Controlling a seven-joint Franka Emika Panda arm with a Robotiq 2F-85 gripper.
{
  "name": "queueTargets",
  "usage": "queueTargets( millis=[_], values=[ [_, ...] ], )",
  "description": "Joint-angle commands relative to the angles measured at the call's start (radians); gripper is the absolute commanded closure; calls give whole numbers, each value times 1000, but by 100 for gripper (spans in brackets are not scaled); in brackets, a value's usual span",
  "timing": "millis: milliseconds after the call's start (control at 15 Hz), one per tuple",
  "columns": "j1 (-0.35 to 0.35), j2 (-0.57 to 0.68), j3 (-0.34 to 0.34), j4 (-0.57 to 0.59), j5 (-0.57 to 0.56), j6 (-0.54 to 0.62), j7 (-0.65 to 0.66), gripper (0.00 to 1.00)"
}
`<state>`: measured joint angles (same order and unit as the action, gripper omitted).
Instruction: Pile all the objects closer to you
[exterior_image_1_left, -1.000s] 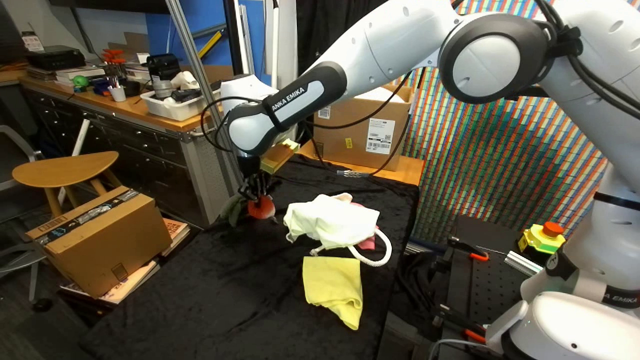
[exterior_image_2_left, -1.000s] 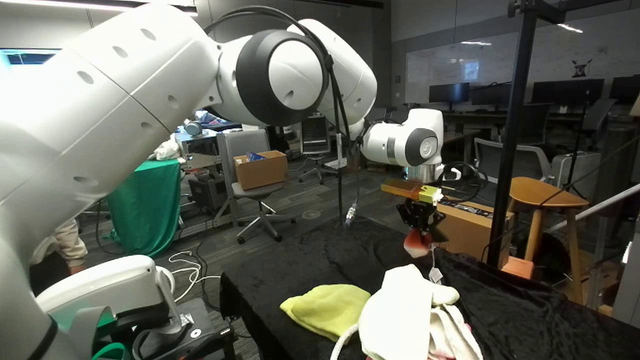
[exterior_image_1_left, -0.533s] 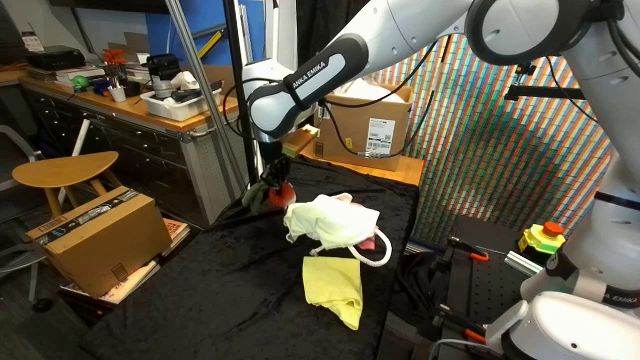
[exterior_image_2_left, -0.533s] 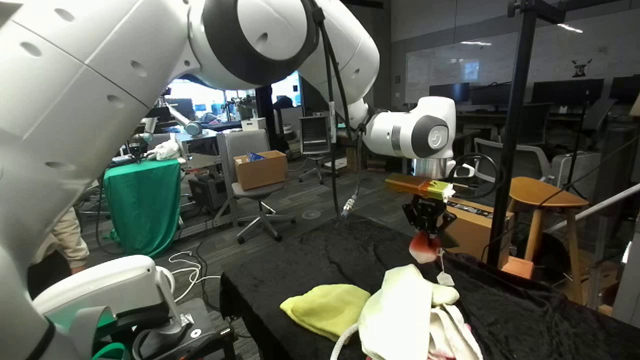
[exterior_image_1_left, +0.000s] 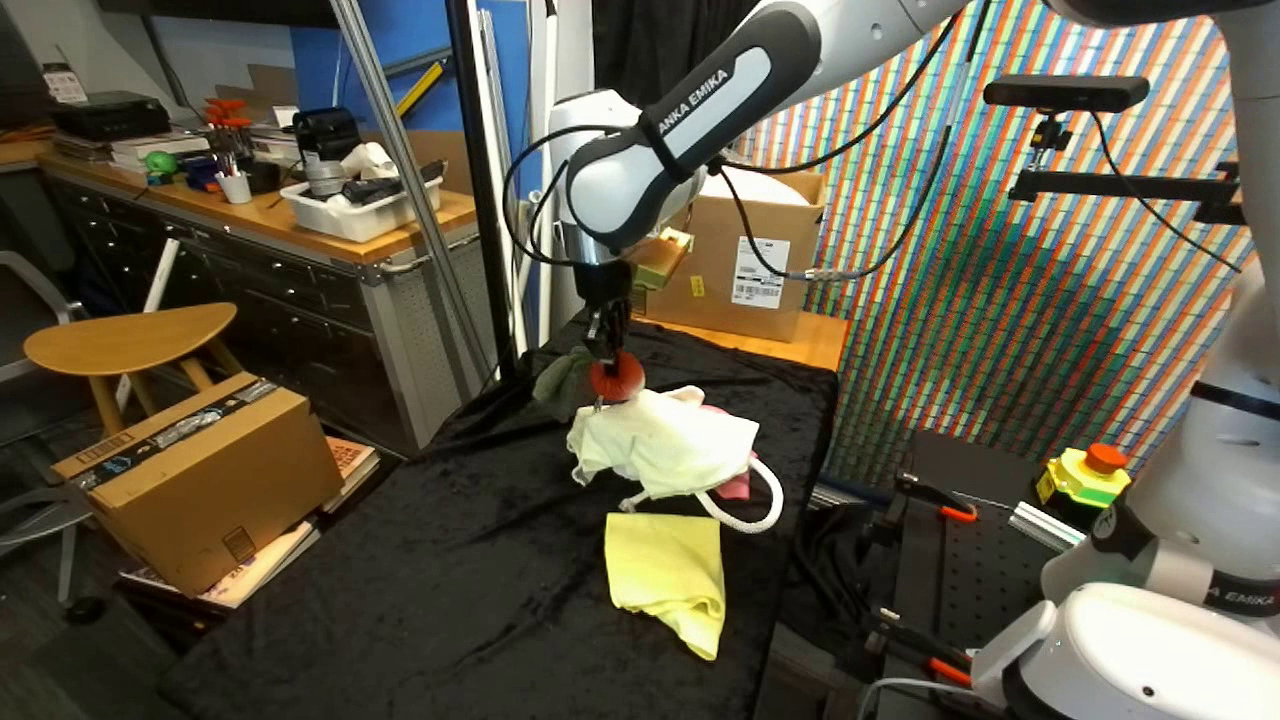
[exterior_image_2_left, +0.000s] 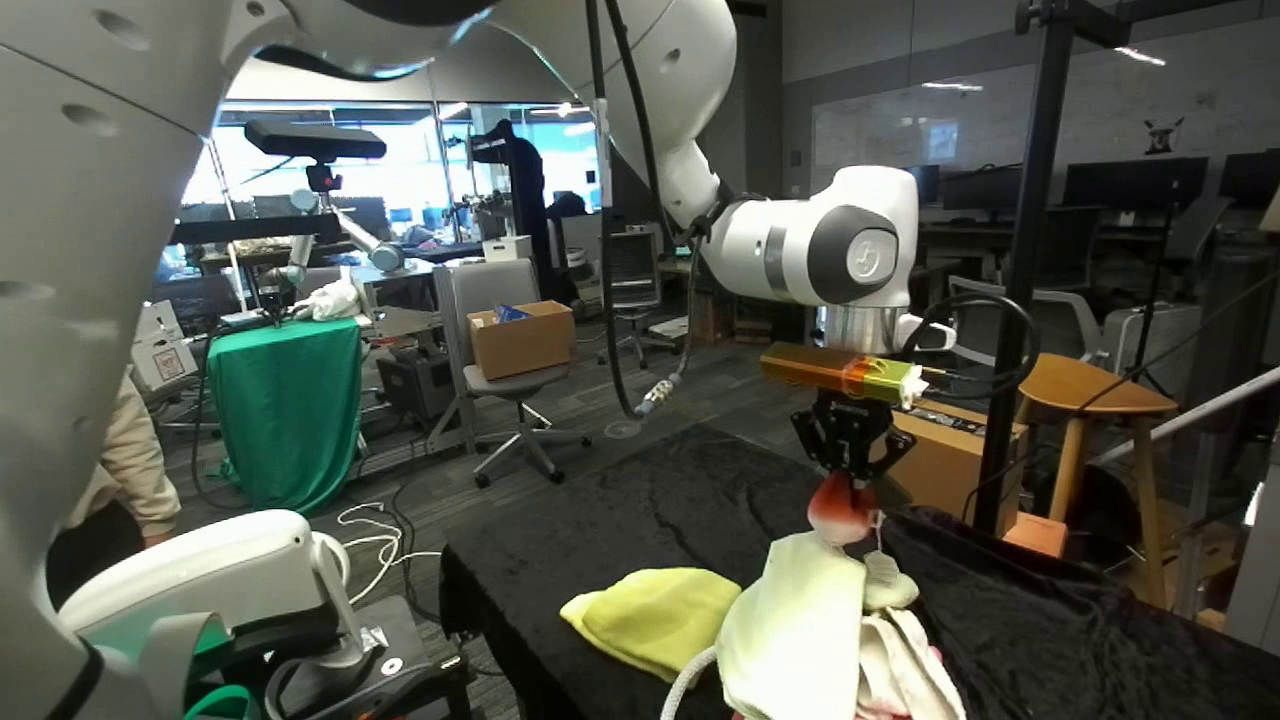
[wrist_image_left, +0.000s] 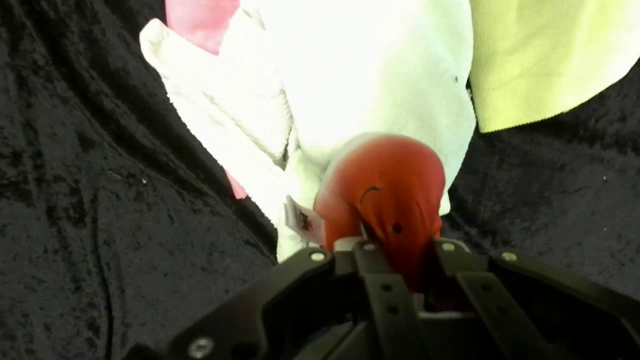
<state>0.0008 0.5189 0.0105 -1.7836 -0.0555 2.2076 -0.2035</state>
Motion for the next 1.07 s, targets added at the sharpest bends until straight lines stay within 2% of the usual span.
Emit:
queueTargets(
  millis=[0,267,400,1000],
  values=[
    [-43,-151,39,-184,23,50,-112,90],
    [-56,-230,65,-277,66,46,-198,90],
    [-42,-229,62,-288,60,61,-191,90],
    [-15,-49,34,-193,17,157,-37,90]
  ],
)
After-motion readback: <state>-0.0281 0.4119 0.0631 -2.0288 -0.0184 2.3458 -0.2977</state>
